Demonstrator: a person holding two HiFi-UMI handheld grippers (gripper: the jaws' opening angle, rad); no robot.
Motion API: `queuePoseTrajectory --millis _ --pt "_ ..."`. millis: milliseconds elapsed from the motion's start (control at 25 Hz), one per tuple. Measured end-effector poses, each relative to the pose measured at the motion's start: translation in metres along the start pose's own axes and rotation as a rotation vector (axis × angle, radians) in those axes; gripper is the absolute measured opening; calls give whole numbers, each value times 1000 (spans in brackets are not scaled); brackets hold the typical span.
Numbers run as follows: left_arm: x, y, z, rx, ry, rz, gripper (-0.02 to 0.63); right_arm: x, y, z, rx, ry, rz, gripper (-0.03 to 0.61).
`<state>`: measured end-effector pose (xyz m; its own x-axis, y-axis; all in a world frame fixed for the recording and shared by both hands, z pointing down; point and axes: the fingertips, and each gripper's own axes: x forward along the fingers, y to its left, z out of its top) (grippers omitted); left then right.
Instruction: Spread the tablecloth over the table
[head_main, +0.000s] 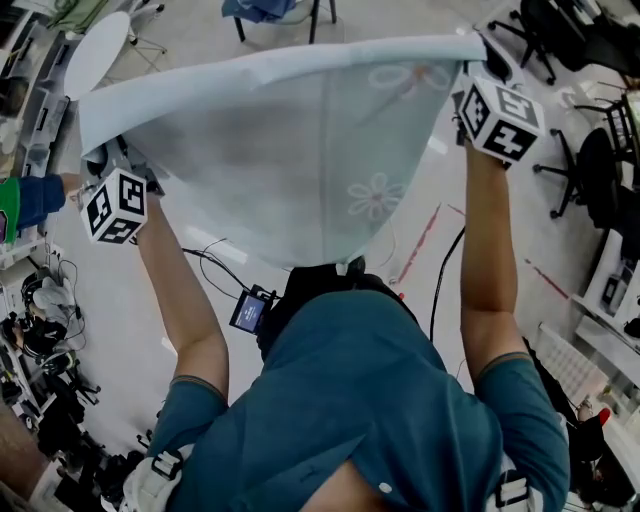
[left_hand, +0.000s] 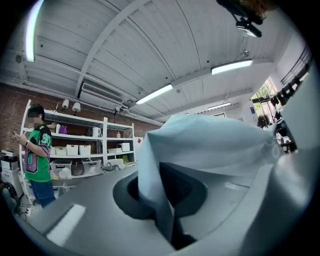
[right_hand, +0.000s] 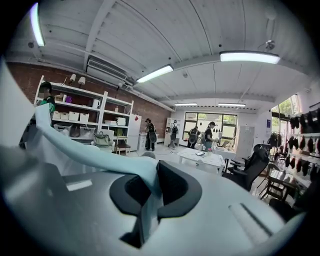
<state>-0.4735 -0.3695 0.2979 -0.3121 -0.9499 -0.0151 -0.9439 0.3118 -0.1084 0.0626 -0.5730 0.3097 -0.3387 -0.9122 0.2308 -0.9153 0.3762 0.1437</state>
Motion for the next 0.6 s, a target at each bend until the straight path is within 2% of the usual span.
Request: queuePoseTrajectory --millis 600 --pt "150 -3 -118 19 212 -28 14 186 17 -79 24 216 63 14"
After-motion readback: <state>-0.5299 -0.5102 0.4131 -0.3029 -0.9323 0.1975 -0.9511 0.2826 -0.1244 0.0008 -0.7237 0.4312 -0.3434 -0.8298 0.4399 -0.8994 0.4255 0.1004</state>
